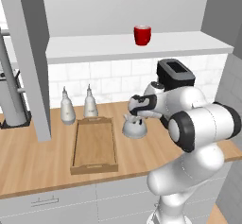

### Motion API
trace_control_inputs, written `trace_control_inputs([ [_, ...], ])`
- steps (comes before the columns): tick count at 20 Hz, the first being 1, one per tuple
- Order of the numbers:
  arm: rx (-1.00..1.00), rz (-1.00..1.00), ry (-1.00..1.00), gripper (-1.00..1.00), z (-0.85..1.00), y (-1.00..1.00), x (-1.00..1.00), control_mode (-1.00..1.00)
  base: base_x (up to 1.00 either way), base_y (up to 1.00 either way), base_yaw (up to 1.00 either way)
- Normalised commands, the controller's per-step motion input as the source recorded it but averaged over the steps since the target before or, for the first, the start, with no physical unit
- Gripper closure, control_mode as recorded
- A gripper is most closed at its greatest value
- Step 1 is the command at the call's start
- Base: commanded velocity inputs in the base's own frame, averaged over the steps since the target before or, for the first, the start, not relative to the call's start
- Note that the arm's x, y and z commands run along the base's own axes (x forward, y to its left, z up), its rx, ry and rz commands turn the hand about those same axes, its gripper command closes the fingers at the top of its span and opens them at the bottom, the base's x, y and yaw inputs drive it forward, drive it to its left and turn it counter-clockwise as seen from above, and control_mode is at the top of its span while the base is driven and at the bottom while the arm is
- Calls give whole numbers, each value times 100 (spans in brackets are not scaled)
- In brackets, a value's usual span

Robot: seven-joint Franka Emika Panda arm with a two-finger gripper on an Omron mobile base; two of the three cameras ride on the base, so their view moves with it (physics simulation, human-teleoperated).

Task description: Pick the kettle from the counter and place it on the tray. Then pick the mug from the cabinet and place it on the tray. Then close the cabinet doors.

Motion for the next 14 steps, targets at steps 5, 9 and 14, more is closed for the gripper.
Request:
trace_control_inputs([
  [5, 0, 0, 1, 100, -1, 1, 3, -100, 0, 0, 0],
  [9, 0, 0, 0, 100, 0, 1, 0, -100, 0, 0, 0],
  [14, 1, 0, -6, 100, 1, 13, -18, -100, 0, 0, 0],
])
